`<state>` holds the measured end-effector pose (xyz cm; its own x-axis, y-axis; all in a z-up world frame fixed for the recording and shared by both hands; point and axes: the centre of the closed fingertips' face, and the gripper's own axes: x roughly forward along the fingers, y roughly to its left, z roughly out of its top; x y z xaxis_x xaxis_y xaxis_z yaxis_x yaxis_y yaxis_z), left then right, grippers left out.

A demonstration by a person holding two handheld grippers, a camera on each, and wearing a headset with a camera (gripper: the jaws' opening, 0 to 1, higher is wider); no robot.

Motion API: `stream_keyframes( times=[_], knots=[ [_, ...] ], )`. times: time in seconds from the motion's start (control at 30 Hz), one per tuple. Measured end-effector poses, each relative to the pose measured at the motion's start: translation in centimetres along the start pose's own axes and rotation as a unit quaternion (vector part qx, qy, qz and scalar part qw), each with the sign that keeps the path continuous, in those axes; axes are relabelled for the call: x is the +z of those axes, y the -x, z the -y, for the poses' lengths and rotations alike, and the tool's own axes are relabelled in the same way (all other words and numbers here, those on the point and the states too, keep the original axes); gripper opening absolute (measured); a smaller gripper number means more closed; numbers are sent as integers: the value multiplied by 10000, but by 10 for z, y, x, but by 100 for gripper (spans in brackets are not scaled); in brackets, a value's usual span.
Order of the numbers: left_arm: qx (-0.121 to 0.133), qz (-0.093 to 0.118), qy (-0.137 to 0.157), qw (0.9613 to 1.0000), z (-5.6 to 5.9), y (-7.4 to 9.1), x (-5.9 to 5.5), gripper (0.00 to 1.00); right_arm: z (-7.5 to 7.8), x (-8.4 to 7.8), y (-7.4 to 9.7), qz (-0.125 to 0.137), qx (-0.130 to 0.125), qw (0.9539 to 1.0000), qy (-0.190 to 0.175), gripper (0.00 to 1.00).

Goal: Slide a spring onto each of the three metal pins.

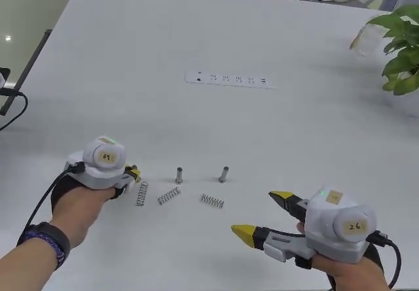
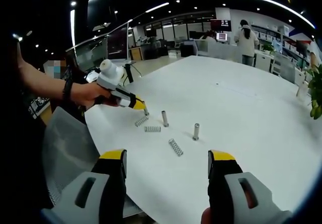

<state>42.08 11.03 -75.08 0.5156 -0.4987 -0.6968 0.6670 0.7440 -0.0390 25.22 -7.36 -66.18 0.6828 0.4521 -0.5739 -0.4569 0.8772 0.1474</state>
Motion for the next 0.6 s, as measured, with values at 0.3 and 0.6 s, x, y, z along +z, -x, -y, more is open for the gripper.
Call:
stream_keyframes(
  times=[0.3, 0.6],
  knots=[
    [-49, -76, -17, 10000, 2, -1, -4, 0, 1, 0, 0, -1, 4, 10000, -9, 64],
    [-47, -191, 34, 9998, 1, -1, -14, 11, 1, -2, -1, -13, 15, 10000, -28, 64]
  ],
)
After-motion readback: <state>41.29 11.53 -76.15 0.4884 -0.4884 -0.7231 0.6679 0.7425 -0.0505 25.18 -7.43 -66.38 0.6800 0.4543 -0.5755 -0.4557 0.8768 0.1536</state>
